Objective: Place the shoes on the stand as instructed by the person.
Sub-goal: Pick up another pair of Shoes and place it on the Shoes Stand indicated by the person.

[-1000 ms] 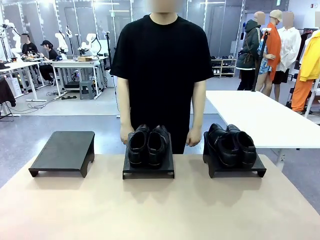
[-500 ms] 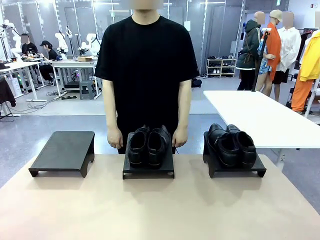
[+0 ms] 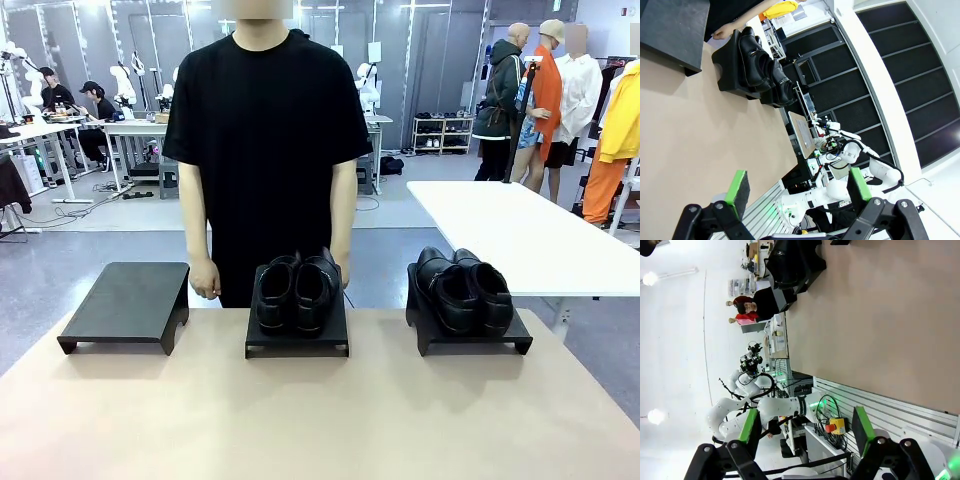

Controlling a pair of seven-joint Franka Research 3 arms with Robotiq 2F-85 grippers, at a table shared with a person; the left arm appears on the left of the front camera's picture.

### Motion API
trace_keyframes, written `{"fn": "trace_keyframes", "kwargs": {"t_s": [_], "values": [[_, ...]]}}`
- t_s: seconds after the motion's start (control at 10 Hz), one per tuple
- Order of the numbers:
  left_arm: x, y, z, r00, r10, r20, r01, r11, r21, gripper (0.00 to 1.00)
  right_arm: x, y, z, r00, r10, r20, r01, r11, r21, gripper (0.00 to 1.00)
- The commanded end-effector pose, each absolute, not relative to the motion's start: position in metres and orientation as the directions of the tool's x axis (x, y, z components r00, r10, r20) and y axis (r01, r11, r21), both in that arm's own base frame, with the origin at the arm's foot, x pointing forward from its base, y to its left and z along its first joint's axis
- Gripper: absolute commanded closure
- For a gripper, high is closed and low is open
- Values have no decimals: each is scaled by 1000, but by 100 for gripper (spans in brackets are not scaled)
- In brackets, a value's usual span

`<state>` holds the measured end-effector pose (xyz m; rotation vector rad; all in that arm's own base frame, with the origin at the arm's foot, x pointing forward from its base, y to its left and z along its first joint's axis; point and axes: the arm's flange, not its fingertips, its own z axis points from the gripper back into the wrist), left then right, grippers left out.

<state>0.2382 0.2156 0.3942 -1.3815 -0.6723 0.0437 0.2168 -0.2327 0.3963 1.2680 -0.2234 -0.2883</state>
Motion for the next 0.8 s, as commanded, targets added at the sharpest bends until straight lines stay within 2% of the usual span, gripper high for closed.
{"fn": "trace_keyframes", "kwargs": {"t_s": [0.0,0.7], "values": [[239,216,399,805,420,418,365,203,-909,0,216,-233,400,941,-339,18,76,262,962,7],[239,216,399,805,420,418,365,203,-909,0,216,-233,400,941,-339,18,76,262,962,7]]}}
